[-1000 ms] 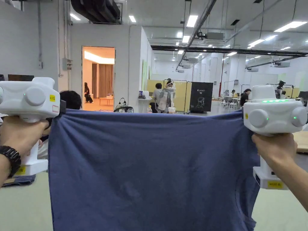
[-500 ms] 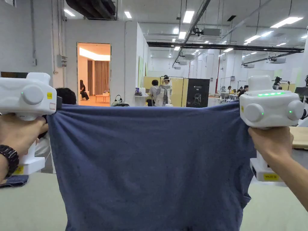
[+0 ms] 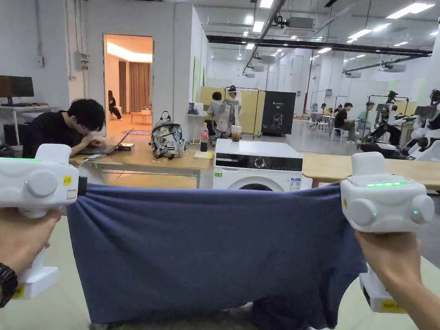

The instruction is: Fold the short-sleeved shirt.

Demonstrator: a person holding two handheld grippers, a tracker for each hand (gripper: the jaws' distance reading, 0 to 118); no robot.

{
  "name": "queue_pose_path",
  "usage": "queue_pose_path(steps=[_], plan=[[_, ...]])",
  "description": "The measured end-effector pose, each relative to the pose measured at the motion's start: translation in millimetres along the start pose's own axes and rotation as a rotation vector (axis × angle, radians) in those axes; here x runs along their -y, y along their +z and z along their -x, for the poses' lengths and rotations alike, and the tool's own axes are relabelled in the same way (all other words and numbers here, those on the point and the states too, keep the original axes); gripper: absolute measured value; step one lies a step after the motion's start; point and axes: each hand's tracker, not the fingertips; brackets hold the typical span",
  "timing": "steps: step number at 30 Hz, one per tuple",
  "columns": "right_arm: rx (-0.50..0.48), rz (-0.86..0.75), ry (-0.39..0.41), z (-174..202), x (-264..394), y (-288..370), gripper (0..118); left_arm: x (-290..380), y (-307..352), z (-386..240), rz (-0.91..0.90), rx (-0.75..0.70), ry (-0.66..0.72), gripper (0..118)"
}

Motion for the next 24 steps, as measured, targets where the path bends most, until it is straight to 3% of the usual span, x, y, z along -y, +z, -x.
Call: queue_pose_path(steps=[14, 24], plan=[[-0.056, 0.088, 0.076, -18, 100, 117, 0, 126, 95, 15, 0.058, 0.040, 0.004, 0], [-0.128, 0.197, 0.062, -27, 162, 179, 0, 203, 165, 24, 0.118, 0.074, 0.046, 0]])
